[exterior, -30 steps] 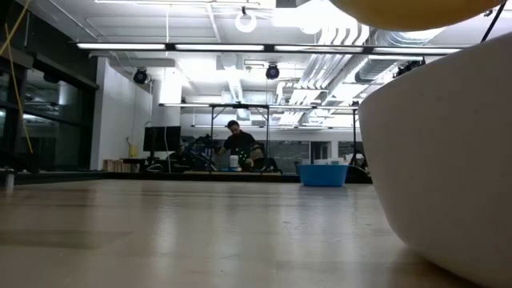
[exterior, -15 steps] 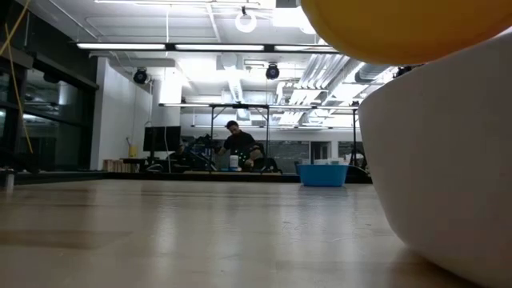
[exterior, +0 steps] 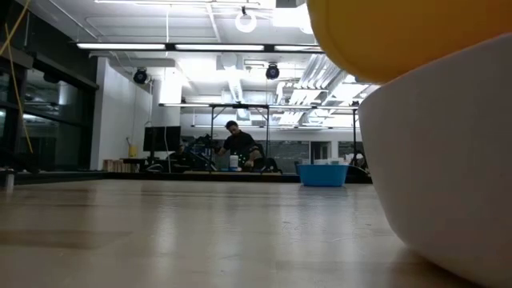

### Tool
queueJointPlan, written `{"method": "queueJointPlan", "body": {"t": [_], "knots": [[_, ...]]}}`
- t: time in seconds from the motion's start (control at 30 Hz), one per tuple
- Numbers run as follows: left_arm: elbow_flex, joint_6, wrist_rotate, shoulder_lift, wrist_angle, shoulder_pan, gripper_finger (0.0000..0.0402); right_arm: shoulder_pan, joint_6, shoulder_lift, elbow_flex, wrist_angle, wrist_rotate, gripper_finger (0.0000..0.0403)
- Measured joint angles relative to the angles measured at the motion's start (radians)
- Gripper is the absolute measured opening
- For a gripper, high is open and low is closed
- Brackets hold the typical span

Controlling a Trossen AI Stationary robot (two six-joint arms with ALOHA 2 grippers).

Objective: Nest bowls inside each other
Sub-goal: Stack the yellow bowl on the red bowl

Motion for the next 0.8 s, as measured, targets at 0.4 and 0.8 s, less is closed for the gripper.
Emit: {"method": "queueJointPlan", "body": {"t": [0.4,0.8], "knots": [[0.0,-0.023,-0.004,0.0,-0.014,0.0,0.0052,0.056,0.117,-0.046,0.0,-0.08,-0.006,0.0002],[0.0,-0.027,-0.006,0.0,-0.008,0.0,0.0052,0.063,0.16,-0.045,0.0,-0.125,-0.162,0.0002]]}}
